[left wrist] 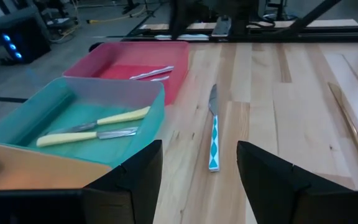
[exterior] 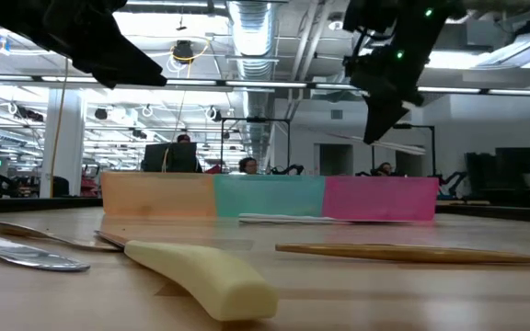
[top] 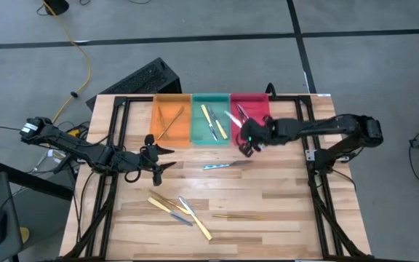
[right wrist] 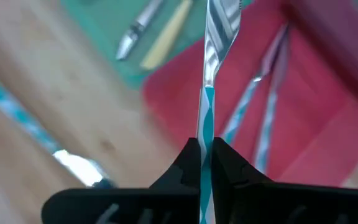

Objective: Sort silverware by color (type)
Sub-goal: Put the blue patterned table knife into the red bin, then put the yellow table knife into the blue bin

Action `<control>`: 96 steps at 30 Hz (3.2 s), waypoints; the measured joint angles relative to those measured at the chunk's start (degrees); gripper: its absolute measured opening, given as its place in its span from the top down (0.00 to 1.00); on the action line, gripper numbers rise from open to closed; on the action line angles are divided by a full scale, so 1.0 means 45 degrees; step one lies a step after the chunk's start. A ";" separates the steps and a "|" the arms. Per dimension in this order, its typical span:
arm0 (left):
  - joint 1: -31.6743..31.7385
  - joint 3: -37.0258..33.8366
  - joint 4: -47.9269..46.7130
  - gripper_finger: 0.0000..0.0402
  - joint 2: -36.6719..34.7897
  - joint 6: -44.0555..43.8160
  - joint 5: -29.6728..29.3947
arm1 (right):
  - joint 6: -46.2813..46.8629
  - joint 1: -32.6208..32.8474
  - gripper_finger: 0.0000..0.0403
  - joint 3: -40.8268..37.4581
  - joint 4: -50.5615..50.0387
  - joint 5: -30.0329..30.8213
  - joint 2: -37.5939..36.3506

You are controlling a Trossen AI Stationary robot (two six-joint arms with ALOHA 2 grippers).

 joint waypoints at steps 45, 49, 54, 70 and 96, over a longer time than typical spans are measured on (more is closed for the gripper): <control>-0.0005 0.0000 -0.0048 0.53 0.0000 -0.1238 -0.0893 | -0.3398 -0.5621 0.91 -0.2861 0.5197 -0.2711 0.0073; -0.0002 0.0000 -0.0049 0.53 0.0000 -0.1241 -0.0927 | -0.3354 -0.5622 0.91 -0.2861 0.5275 -0.2711 0.0073; 0.0000 0.0000 -0.0046 0.53 0.0002 -0.1242 -0.0950 | -0.3248 -0.5626 0.91 -0.2861 0.5353 -0.2708 0.0194; 0.0000 0.0000 -0.0052 0.53 0.0005 -0.1243 -0.0956 | -0.3141 -0.5790 0.91 -0.2851 0.5958 -0.2770 0.2475; -0.0004 0.0000 -0.0068 0.53 0.0005 -0.1165 -0.0985 | -0.3191 -0.5786 0.68 -0.2212 0.5934 -0.3099 0.2861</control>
